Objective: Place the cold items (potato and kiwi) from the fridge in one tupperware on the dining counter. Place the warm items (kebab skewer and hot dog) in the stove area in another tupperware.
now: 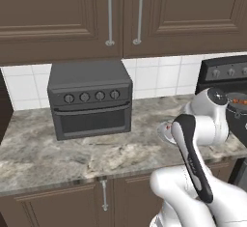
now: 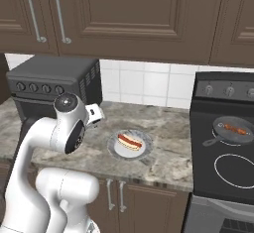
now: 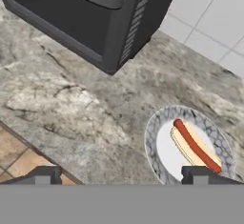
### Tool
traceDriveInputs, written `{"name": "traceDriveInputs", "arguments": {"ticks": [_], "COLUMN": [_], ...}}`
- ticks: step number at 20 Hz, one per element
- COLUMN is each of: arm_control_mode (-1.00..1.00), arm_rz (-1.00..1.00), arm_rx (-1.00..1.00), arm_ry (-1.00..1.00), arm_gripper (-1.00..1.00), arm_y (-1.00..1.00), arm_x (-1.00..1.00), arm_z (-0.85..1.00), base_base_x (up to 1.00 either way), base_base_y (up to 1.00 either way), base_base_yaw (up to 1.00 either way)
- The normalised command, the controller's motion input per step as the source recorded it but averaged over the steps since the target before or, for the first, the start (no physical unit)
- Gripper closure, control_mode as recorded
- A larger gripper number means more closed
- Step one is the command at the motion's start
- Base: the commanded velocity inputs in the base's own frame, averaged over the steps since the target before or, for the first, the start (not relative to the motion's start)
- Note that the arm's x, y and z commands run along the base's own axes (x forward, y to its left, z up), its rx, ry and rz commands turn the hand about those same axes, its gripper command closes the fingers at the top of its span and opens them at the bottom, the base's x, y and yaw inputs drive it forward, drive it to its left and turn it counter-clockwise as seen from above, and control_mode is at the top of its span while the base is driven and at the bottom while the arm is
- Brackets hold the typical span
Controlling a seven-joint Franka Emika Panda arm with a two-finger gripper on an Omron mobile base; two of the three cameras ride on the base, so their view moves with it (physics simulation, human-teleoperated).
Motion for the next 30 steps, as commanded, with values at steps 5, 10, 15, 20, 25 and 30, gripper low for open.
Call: {"name": "traceDriveInputs", "arguments": {"ticks": [5, 10, 15, 20, 25, 30], "arm_control_mode": [-1.0, -1.0, -1.0, -1.0, -1.0, -1.0], "arm_rz": [-0.38, -0.18, 0.18, 0.3, 0.29, 0.26], "arm_rx": [-0.01, -0.09, -0.08, -0.08, -0.16, -0.06], "arm_ry": [0.28, 0.18, 0.01, 0.08, 0.24, 0.16], "arm_gripper": [-1.0, -1.0, -1.0, -1.0, -1.0, -1.0], "arm_y": [-0.45, -0.73, -0.8, -0.21, 0.0, 0.0], "arm_x": [0.0, 0.28, 0.49, 0.44, 0.72, 0.77], "arm_z": [-0.05, -0.25, -0.45, -0.45, -0.21, -0.26], "base_base_x": [0.0, 0.0, 0.0, 0.0, 0.0, 0.0], "base_base_y": [0.0, 0.0, 0.0, 0.0, 0.0, 0.0], "base_base_yaw": [0.0, 0.0, 0.0, 0.0, 0.0, 0.0]}}
